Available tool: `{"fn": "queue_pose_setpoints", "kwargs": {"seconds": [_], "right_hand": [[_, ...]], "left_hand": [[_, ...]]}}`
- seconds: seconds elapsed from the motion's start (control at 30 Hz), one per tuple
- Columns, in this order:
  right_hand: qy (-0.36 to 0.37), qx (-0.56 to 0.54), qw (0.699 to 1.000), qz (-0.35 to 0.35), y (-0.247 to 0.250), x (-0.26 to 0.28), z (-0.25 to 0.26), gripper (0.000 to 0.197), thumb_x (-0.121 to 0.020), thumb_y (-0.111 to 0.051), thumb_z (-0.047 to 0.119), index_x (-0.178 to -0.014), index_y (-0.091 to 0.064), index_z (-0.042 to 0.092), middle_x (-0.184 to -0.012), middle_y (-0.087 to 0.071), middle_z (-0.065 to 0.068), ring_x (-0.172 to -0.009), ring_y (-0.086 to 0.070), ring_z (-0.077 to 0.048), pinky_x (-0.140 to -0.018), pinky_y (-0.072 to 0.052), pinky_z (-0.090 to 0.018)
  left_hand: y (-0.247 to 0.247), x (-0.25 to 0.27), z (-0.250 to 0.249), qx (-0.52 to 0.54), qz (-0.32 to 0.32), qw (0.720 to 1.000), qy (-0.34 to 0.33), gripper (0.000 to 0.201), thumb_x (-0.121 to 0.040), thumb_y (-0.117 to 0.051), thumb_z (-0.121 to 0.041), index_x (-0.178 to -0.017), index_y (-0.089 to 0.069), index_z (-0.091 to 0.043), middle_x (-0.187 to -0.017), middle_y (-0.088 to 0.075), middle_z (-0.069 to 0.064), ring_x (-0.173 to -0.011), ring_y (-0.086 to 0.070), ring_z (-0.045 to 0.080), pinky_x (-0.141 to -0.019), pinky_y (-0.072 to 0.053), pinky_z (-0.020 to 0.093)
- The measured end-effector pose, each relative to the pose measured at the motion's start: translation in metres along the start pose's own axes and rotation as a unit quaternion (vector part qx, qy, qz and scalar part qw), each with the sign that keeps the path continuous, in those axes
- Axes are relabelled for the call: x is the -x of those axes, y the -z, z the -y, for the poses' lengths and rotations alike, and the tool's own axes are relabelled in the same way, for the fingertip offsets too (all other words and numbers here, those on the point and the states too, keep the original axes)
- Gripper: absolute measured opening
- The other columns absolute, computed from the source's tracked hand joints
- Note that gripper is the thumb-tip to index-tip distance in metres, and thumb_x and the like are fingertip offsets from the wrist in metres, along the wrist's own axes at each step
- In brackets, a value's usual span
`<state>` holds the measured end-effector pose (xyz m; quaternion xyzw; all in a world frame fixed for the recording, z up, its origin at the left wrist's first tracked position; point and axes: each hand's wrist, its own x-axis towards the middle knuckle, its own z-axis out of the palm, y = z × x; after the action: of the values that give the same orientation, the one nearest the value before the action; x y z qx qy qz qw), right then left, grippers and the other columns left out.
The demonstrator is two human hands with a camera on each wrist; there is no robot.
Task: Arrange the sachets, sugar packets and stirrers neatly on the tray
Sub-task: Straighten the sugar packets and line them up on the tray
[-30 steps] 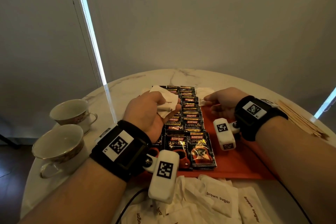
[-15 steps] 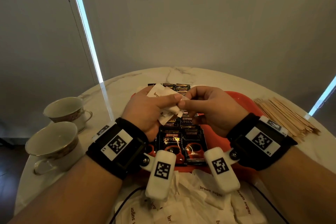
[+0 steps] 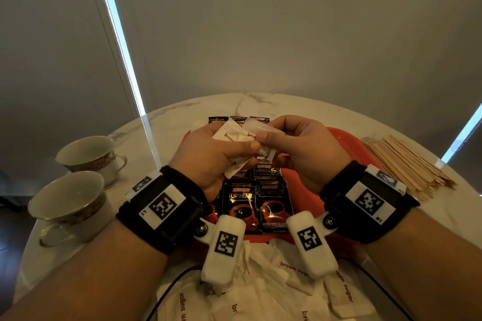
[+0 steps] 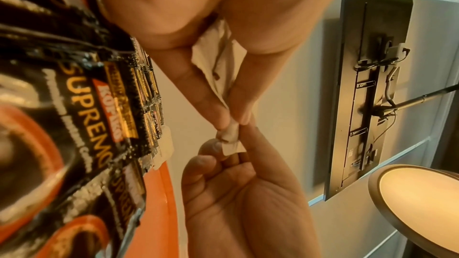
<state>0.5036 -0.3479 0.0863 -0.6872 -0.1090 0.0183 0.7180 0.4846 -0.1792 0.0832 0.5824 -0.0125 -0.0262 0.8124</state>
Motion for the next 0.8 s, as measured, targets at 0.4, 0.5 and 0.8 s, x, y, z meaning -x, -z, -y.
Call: {"fn": "queue_pose_setpoints", "kwargs": {"seconds": [0.4,0.5,0.8], "right_hand": [[-0.015,0.007,1.0,0.007,0.0,0.0,-0.005,0.013,-0.087,-0.074,0.002,-0.098,-0.069,-0.002,-0.08,-0.069,-0.011,-0.068,-0.065,-0.018,-0.065,-0.061,-0.029],[-0.027,0.011,1.0,0.011,0.001,-0.001,-0.003,0.008,-0.088,-0.072,-0.001,-0.095,-0.069,-0.002,-0.079,-0.069,-0.012,-0.063,-0.063,-0.016,-0.063,-0.06,-0.03],[-0.036,0.01,0.997,-0.065,0.021,-0.018,-0.001,0.01,-0.091,-0.069,-0.002,-0.085,-0.066,0.005,-0.071,-0.064,-0.007,-0.056,-0.058,-0.015,-0.057,-0.057,-0.031]], "left_hand": [[0.003,-0.008,0.001,0.063,-0.094,0.994,0.011,0.024,-0.089,-0.075,-0.007,-0.111,-0.067,-0.003,-0.093,-0.079,0.015,-0.073,-0.077,0.024,-0.057,-0.06,0.029],[0.001,-0.008,0.0,0.068,-0.09,0.993,0.02,0.02,-0.095,-0.071,-0.017,-0.11,-0.067,-0.005,-0.089,-0.079,0.013,-0.071,-0.076,0.023,-0.056,-0.06,0.03],[0.001,-0.01,-0.004,0.103,-0.122,0.987,0.026,0.013,-0.099,-0.068,-0.018,-0.1,-0.065,-0.005,-0.078,-0.077,0.016,-0.06,-0.072,0.023,-0.052,-0.06,0.028]]}}
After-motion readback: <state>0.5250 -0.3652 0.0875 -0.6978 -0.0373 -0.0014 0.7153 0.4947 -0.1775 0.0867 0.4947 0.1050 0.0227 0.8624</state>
